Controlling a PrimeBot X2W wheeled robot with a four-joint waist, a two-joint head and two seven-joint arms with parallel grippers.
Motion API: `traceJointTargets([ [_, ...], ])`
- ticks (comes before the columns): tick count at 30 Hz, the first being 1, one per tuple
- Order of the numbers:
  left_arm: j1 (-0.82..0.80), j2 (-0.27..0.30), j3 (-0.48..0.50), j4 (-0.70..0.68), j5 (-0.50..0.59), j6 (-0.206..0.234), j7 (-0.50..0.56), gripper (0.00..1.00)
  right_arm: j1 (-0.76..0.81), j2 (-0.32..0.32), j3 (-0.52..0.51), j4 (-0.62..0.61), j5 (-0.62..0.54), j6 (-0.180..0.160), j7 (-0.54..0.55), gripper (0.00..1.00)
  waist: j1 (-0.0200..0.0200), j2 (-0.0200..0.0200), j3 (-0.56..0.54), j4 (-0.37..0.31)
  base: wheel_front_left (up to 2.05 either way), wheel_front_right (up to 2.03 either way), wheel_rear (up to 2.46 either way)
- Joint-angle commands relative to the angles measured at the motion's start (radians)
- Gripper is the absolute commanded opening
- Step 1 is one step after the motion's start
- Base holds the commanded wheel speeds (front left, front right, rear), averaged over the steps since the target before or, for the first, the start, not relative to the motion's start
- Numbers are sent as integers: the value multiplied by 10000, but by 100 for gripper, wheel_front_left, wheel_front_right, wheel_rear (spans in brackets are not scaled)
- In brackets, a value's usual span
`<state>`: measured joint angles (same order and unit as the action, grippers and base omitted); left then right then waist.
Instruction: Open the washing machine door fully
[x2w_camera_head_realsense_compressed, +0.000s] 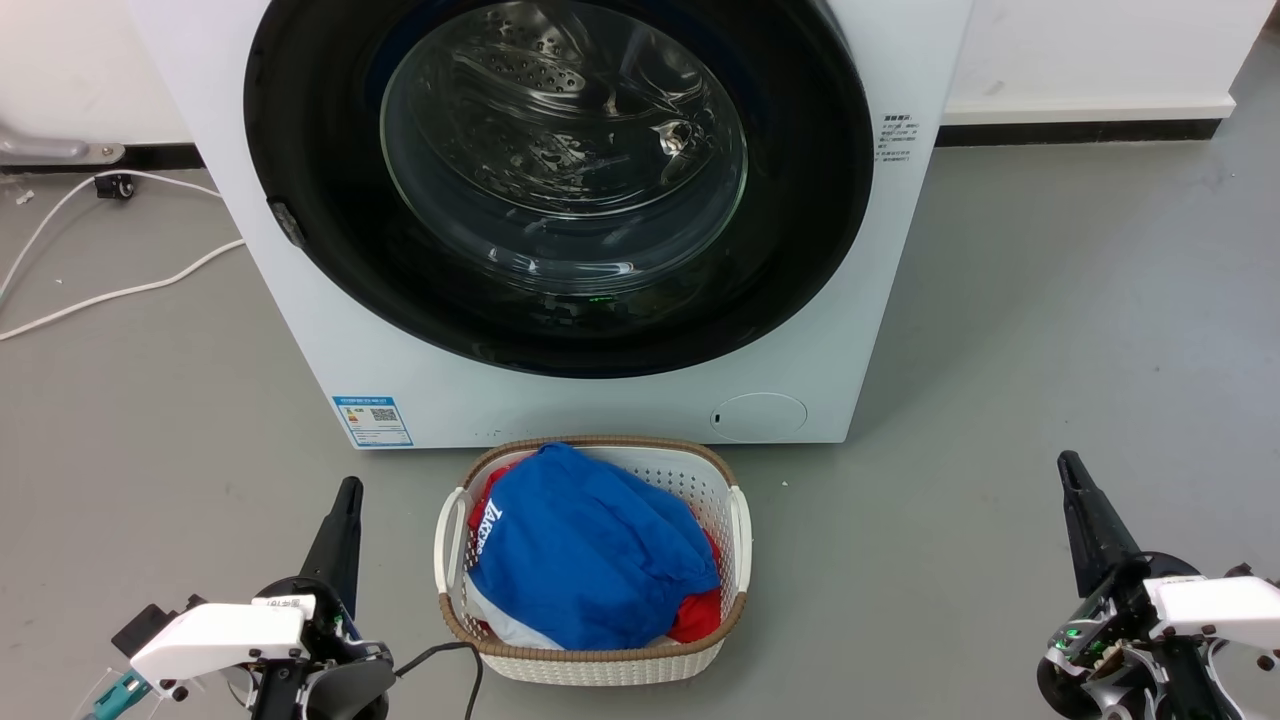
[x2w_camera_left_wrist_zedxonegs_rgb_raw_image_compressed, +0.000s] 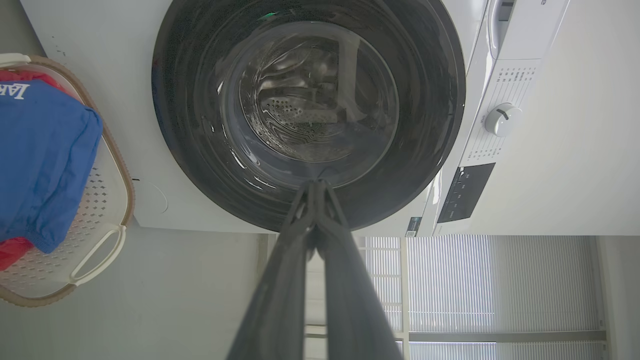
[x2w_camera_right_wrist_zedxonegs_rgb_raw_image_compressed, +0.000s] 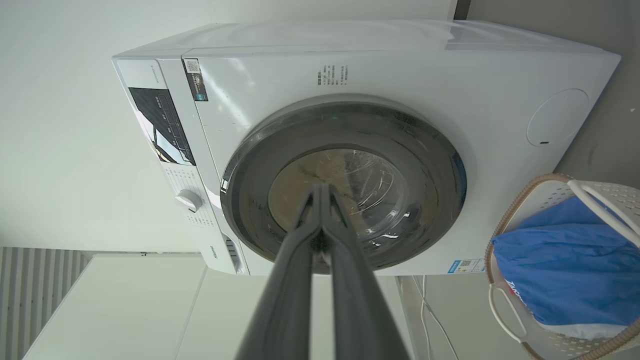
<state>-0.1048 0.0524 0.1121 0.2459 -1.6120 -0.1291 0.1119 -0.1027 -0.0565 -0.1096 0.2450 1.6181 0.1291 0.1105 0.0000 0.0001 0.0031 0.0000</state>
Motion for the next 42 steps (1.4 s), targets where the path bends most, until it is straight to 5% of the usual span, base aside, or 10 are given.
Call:
traceJointTargets([
  [1, -79, -21, 39, 3, 49, -29, 35, 0, -110, 39, -16, 12, -77, 29, 27, 0, 0, -1, 0, 0, 0, 0, 0],
  [19, -80, -25, 42, 3, 54, -29, 38, 0, -112, 48, -29, 14, -90, 29, 44, 0, 0, -1, 0, 0, 0, 0, 0],
  [20, 0, -2, 3, 0, 0, 0, 2, 100, -1, 10, -15, 0, -18, 0, 2, 100, 0, -1, 0, 0, 0, 0, 0],
  [33, -37, 32, -735, -131, 307, -1, -504, 100, 261, -29, 311, -232, -436, 2, -460, 100, 0, -1, 19, -26, 0, 0, 0],
  [42, -90, 82, -1135, -261, 2770, -5, -1013, 100, 350, -267, 586, -479, -2661, 5, -1007, 100, 0, -1, 20, -51, 0, 0, 0],
])
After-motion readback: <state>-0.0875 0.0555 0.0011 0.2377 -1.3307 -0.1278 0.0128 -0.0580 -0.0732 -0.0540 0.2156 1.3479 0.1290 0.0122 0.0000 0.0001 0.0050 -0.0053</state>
